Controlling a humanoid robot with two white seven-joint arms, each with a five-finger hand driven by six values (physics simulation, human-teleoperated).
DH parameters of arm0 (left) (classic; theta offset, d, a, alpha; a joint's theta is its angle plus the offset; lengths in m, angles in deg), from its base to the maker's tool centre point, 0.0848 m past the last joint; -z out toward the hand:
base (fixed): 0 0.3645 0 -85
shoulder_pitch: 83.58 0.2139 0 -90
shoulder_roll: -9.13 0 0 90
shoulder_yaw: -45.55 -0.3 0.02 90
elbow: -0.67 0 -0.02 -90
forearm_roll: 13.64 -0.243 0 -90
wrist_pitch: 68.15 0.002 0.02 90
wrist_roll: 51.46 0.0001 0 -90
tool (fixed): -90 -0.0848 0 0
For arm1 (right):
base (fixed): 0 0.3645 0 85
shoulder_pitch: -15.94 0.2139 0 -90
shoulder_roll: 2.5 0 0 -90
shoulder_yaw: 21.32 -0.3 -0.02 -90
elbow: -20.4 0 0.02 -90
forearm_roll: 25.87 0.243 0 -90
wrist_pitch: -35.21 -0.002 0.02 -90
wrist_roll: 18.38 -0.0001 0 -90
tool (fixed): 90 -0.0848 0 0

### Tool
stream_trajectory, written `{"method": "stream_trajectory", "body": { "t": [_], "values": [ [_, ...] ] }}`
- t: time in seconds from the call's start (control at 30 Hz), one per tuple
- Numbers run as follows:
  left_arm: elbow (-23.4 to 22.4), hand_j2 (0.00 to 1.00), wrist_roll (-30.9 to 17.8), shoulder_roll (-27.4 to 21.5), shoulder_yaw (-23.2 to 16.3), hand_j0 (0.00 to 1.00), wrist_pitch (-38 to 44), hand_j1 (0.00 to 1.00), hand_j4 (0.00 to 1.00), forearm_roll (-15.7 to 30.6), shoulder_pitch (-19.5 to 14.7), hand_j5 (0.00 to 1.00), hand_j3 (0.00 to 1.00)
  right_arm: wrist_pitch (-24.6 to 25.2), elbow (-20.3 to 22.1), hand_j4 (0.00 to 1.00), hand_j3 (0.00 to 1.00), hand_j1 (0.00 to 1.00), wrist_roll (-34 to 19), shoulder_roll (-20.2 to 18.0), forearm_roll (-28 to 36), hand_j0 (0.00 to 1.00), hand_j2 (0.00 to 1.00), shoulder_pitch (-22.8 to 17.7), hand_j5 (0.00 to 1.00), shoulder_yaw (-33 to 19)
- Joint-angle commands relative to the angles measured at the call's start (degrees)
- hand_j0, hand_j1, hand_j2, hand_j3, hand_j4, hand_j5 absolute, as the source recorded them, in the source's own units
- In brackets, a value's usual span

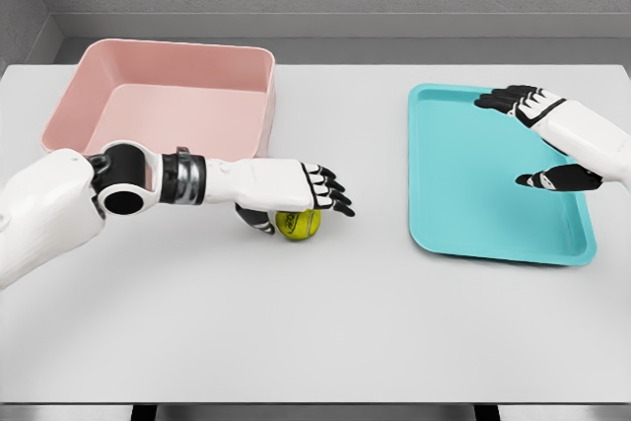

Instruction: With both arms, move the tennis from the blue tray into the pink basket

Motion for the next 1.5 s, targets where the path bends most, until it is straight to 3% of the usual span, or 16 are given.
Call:
{"method": "stream_trajectory", "body": {
  "t": [0.0,0.27,0.47,0.63,0.97,1.47],
  "values": [
    [-0.36,1.00,0.02,0.22,-0.18,1.00,0.09,1.00,1.00,0.35,0.00,1.00,1.00,0.17,-0.17,1.00,1.00,1.00,0.03,-0.04,0.42,1.00,1.00,0.00,1.00,-0.07],
    [-1.15,1.00,0.02,0.22,-1.76,1.00,0.09,1.00,1.00,0.44,0.09,1.00,1.00,0.17,-0.09,1.00,1.00,1.00,0.03,-0.04,0.42,1.00,1.00,0.00,1.00,-0.16],
    [-1.50,0.70,-2.00,0.22,-1.76,0.70,0.09,0.70,0.70,0.44,0.00,0.70,0.70,0.17,-0.09,1.00,1.00,1.00,0.03,-0.04,0.42,1.00,1.00,0.00,1.00,-0.16],
    [-1.50,0.59,-2.09,0.05,-1.76,0.59,0.09,0.59,0.59,0.44,-0.18,0.59,0.59,0.17,0.00,1.00,1.00,1.00,0.03,-0.04,0.51,1.00,1.00,0.00,1.00,-0.07],
    [-1.15,0.58,-2.09,0.13,-1.85,0.58,0.09,0.58,0.58,0.52,-0.35,0.58,0.58,0.17,0.00,1.00,1.00,1.00,0.03,-0.04,0.42,1.00,1.00,0.00,1.00,-0.16],
    [3.33,0.58,-2.09,-0.30,-1.59,0.58,0.09,0.58,0.58,3.16,-4.22,0.58,0.58,0.17,0.00,1.00,1.00,1.00,0.03,-0.13,0.51,1.00,1.00,-0.44,1.00,-0.16]
  ]
}}
